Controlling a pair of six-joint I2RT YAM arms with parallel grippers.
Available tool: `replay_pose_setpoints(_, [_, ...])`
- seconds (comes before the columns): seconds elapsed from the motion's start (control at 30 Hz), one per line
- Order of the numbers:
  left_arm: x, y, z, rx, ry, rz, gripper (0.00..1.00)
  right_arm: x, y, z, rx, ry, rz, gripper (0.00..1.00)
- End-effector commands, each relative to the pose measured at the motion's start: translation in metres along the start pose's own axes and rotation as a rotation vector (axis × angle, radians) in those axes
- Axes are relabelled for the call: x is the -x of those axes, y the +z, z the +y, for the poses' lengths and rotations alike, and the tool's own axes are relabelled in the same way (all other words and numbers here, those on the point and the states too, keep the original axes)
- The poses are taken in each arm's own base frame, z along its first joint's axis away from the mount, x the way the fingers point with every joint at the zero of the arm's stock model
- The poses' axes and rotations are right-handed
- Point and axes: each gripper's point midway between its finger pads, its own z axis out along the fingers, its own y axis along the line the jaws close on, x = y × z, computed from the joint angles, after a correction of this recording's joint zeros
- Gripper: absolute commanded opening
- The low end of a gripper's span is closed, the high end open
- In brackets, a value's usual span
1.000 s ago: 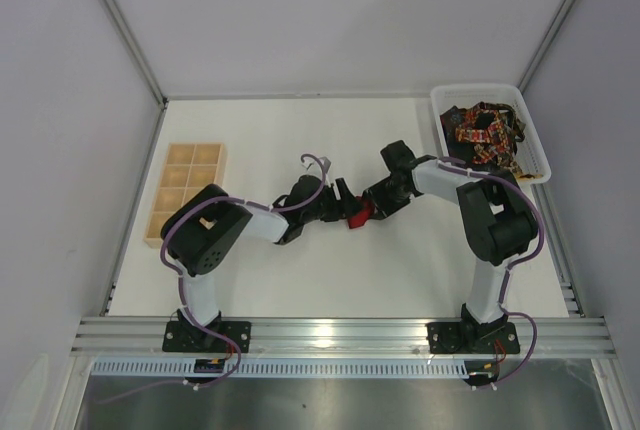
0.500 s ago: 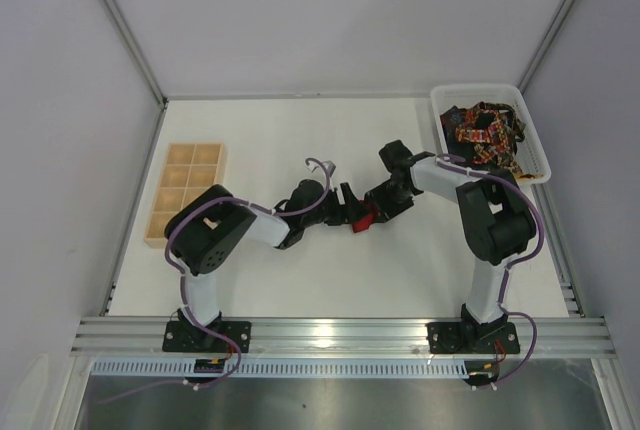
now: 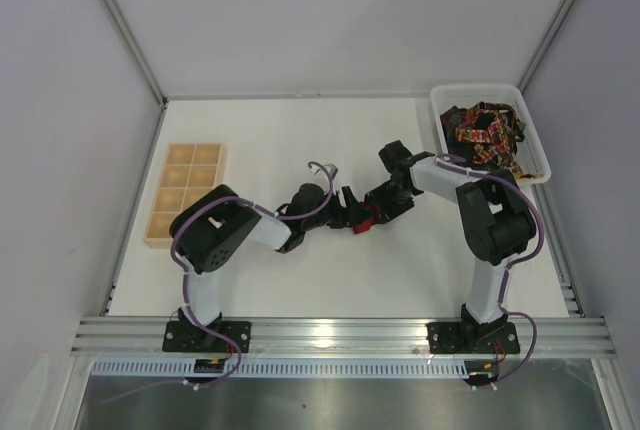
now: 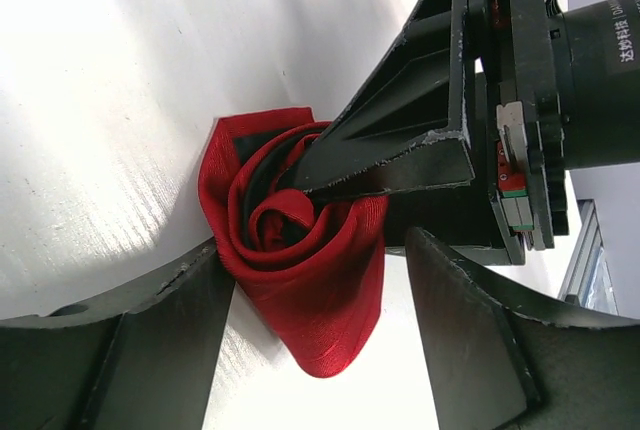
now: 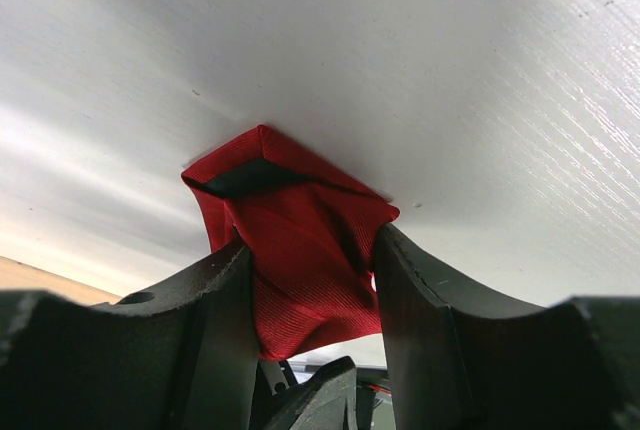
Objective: Roll the ties
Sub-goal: Place the rolled tie into the container
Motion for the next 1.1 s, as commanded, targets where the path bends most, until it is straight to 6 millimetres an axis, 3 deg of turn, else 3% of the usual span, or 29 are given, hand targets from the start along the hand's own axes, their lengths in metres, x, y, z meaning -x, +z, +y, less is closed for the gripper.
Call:
replay_pose_setpoints(0.0, [-0.024, 0.001, 0.025, 0.085, -0.002, 0.063, 0.74, -0.001, 0.013, -0.027, -0.099, 0.014, -0.014, 0.5])
replay_pose_setpoints(0.23, [-0.021, 0.007, 0.023, 0.086, -0.021, 0.063, 0.69, -0.003, 0.014, -0.027, -0.093, 0.007, -0.005, 0.5])
replay_pose_setpoints(0.63, [-0.019, 0.013, 0.02, 0.055, -0.043, 0.086, 0.39, -0.002, 0.014, -0.027, -0.093, -0.002, 0.0, 0.52])
replay_pose_setpoints(0.73, [-0.019, 0.013, 0.018, 0.041, -0.048, 0.095, 0.26, -0.002, 0.015, -0.027, -0.093, -0.004, 0.004, 0.57])
replay_pose_setpoints(1.07, [-0.018, 0.013, 0.017, 0.0, -0.077, 0.118, 0.08, -0.001, 0.016, -0.026, -0.089, -0.014, 0.005, 0.67])
